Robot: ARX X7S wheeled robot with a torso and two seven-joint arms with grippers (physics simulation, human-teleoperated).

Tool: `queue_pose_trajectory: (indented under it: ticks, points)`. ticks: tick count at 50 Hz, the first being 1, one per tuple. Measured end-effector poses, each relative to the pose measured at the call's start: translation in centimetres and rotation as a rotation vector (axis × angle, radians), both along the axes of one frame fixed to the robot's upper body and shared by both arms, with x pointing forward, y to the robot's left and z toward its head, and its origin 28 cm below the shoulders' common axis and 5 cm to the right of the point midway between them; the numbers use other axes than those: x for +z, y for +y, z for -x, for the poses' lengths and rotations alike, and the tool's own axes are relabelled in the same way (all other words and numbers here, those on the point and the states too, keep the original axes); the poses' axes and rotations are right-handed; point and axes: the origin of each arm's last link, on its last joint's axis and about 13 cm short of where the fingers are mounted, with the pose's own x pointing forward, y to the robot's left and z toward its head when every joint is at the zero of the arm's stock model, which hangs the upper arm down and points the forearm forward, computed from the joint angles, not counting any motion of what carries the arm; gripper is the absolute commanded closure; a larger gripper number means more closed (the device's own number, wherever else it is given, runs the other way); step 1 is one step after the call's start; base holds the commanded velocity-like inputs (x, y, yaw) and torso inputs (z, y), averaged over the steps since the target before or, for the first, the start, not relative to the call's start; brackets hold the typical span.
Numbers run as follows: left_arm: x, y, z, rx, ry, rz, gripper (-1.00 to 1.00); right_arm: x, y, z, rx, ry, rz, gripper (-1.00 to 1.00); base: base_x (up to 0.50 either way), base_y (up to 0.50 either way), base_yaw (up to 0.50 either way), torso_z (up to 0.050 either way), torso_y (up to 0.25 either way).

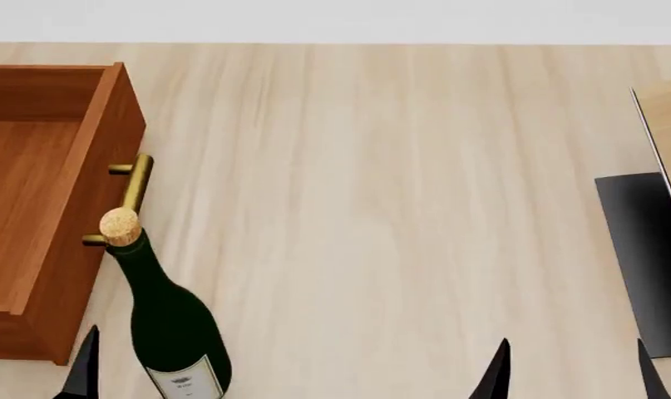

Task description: Put the bowl in the bottom drawer of the cabinet.

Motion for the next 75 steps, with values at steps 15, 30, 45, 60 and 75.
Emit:
queue_pose_trajectory:
  ticks: [15,30,45,60,75]
  points:
    - [0.6,0.3,2.9,-0.036,0.088,-0.042,-1.00,0.0,0.3,-0.1,-0.002,-0.006,0.005,-1.00,0.00,0.00,0.00,0.000,0.000]
    - [0.5,0.4,5.6,-0.098,0.199,-0.091,-1.00,0.4,0.6,0.1,-0.008,-0.017,0.010,-1.00,0.00,0.00,0.00,0.000,0.000]
    - [-0.1,0.1,7.0,-0.152,0.319,-0.106,-1.00,0.7,0.6,0.0,-0.008,-0.023,0.009,-1.00,0.00,0.00,0.00,0.000,0.000]
    - [0.3,-1.0,7.7,-0.269,0.343,-0.130,-1.00,1.1,0.5,0.3,-0.017,-0.033,0.010,-1.00,0.00,0.00,0.00,0.000,0.000]
    - [0.5,-2.0,8.1,-0.367,0.358,-0.141,-1.00,1.1,0.3,0.3,-0.033,-0.039,0.008,-1.00,0.00,0.00,0.00,0.000,0.000]
